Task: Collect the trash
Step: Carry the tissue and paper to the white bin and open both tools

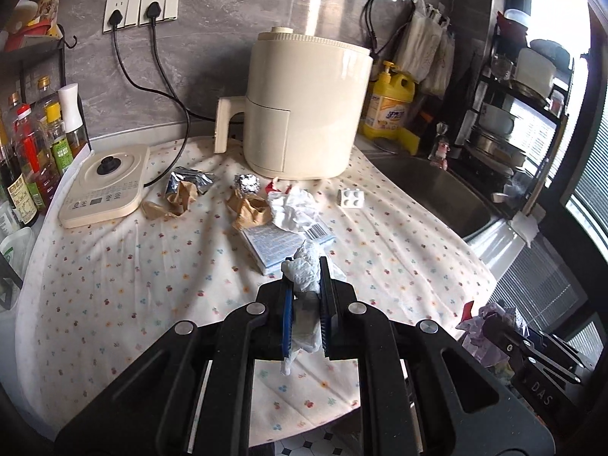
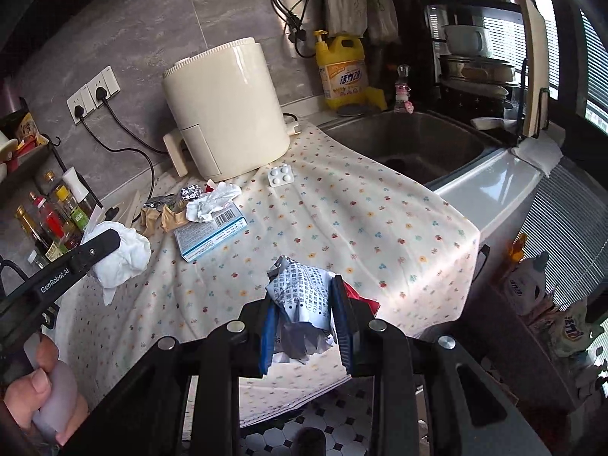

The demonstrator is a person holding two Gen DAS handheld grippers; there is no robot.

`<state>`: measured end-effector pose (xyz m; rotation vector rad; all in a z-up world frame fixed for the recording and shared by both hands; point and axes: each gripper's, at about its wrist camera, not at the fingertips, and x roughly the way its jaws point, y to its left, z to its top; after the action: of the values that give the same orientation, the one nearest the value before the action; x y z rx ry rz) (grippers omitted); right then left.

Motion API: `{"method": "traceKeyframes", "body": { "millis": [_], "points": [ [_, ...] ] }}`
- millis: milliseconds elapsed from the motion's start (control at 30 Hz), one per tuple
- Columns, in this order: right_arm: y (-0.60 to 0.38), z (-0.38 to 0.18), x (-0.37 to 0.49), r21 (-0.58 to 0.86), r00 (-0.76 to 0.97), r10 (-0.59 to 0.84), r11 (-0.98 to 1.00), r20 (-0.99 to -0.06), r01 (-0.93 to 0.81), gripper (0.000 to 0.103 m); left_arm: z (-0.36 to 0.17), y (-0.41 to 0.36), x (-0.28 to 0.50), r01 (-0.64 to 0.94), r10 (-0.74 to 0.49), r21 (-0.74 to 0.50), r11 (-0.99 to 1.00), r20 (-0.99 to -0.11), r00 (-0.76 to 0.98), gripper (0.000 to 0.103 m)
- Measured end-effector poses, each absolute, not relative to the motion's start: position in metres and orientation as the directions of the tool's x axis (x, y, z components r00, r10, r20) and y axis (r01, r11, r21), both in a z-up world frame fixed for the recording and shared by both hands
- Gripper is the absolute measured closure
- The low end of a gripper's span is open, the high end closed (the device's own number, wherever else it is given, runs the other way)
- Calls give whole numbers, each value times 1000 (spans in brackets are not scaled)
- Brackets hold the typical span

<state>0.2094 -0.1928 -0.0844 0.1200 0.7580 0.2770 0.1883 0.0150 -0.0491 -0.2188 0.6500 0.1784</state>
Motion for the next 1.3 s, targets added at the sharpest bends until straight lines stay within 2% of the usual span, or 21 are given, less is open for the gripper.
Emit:
{"method": "traceKeyframes", "body": {
  "millis": [300, 533, 867, 1167, 1267, 1300],
  "points": [
    [-261, -98, 166, 226, 706, 229, 969, -670, -101, 76, -67, -58, 179, -98, -18, -142, 985, -650, 759, 91],
    [-318, -122, 134, 233, 675, 164, 973, -719, 12, 76, -93, -112, 165, -7, -115, -172, 985, -688, 717, 91],
    [-391, -144, 81, 162, 642, 12, 971, -767, 176, 76, -163, -187, 155, 108, -282, -270, 957, -764, 580, 91],
    [-428, -164, 57, 142, 607, -57, 951, -792, 274, 76, -207, -246, 153, 227, -387, -315, 922, -800, 459, 91],
    [-435, -166, 49, 141, 599, -70, 945, -797, 297, 76, -216, -258, 151, 262, -429, -346, 901, -801, 417, 88],
    [-435, -166, 47, 139, 598, -74, 943, -798, 302, 76, -217, -260, 151, 267, -447, -364, 892, -796, 408, 81]
  ]
}}
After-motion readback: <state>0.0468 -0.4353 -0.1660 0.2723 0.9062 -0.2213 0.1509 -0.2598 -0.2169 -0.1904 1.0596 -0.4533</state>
